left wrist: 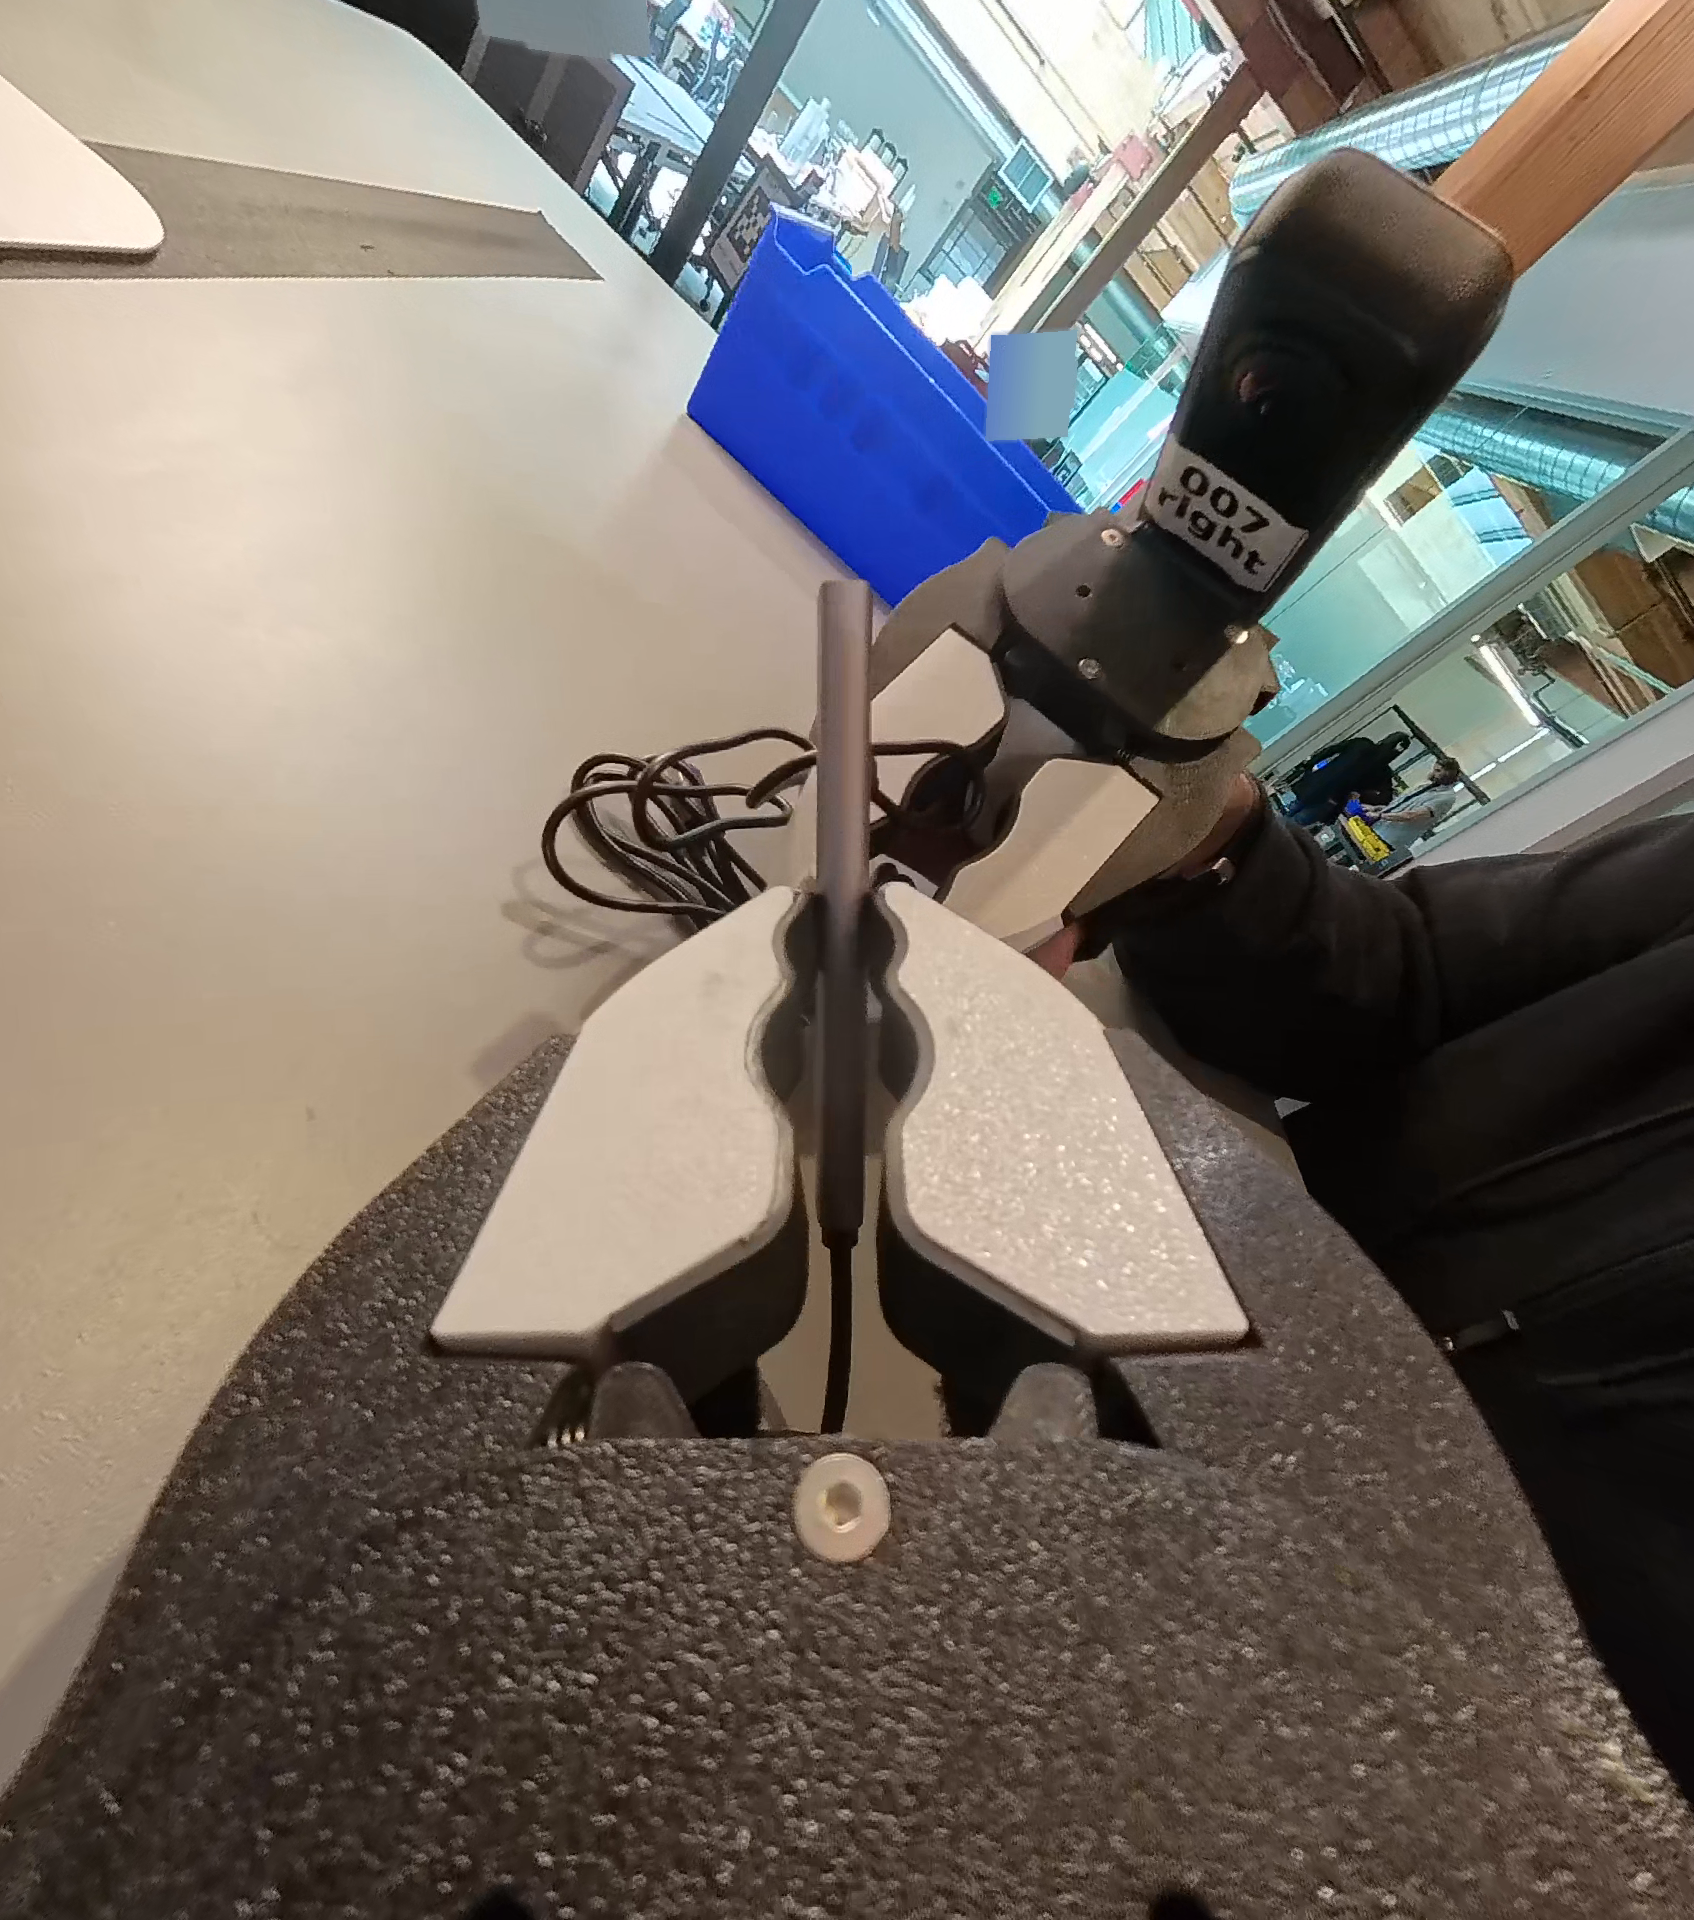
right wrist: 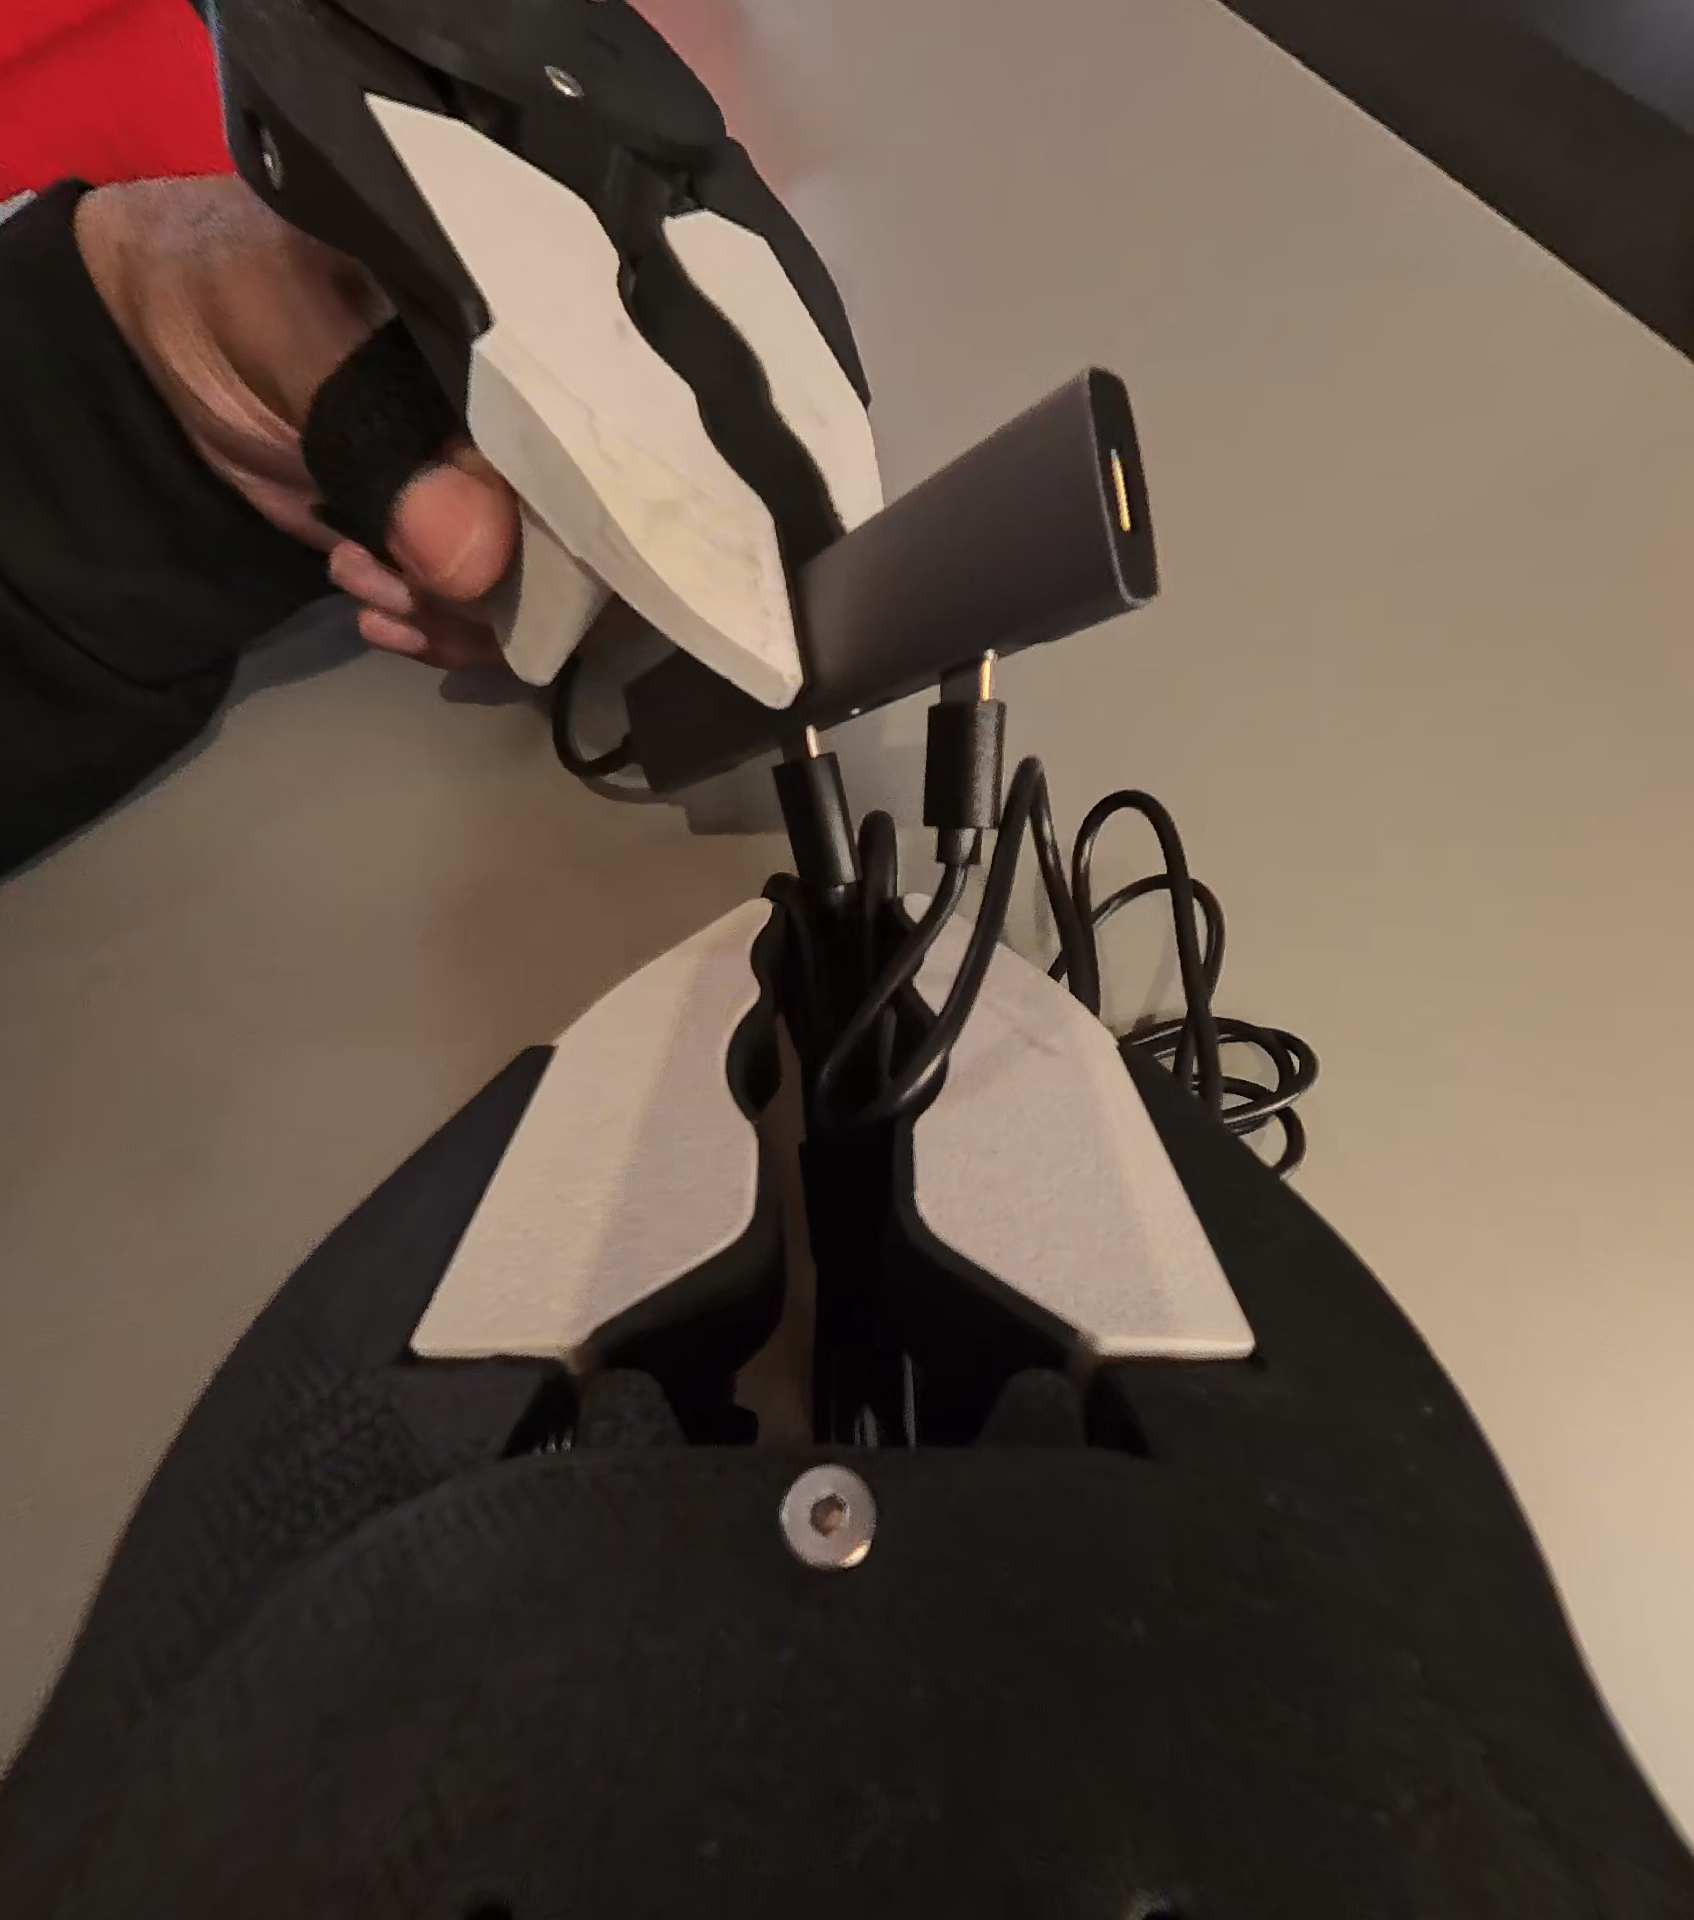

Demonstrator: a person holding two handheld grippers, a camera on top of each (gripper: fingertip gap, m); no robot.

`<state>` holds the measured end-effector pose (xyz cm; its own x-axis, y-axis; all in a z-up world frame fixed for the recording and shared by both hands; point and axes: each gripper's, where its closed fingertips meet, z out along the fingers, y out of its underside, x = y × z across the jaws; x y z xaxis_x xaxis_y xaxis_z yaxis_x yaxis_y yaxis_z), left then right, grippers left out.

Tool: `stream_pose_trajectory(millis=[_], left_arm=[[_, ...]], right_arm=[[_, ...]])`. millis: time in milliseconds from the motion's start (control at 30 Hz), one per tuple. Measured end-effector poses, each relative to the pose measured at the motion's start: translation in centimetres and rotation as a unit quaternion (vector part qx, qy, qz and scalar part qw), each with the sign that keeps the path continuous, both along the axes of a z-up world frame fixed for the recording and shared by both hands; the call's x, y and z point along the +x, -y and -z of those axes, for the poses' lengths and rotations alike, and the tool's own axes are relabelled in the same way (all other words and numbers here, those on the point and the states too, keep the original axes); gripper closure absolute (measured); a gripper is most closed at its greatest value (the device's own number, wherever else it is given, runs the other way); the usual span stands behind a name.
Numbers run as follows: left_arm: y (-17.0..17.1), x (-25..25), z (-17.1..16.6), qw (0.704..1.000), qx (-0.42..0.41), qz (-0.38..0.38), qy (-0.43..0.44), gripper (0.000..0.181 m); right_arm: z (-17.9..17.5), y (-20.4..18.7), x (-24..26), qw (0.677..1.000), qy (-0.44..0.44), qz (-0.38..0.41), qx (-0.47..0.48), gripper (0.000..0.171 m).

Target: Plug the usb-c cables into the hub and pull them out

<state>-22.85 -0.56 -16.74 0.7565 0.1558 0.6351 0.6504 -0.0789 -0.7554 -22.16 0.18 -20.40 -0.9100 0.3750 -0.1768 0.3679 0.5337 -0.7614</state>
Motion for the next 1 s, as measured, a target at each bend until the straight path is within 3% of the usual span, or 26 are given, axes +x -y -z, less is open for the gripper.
stream_pose_trajectory(millis=[433, 833, 1000], left_arm=[[-0.2, 0.1, 0.4, 0.999, -0.032, -0.012, -0.030, 0.171], [-0.6, 1.8, 0.9, 0.996, -0.060, 0.034, -0.053, 0.171], [-0.8, 1.9, 1.2, 0.995, -0.076, 0.035, -0.059, 0.171]], right_arm=[[0.1, 0.0, -0.1, 1.000, -0.015, 0.009, 0.022, 0.157], [0.0, -0.7, 1.0, 0.988, -0.104, -0.083, 0.075, 0.158], [0.2, -0.9, 0.6, 0.990, -0.093, -0.068, 0.075, 0.157]])
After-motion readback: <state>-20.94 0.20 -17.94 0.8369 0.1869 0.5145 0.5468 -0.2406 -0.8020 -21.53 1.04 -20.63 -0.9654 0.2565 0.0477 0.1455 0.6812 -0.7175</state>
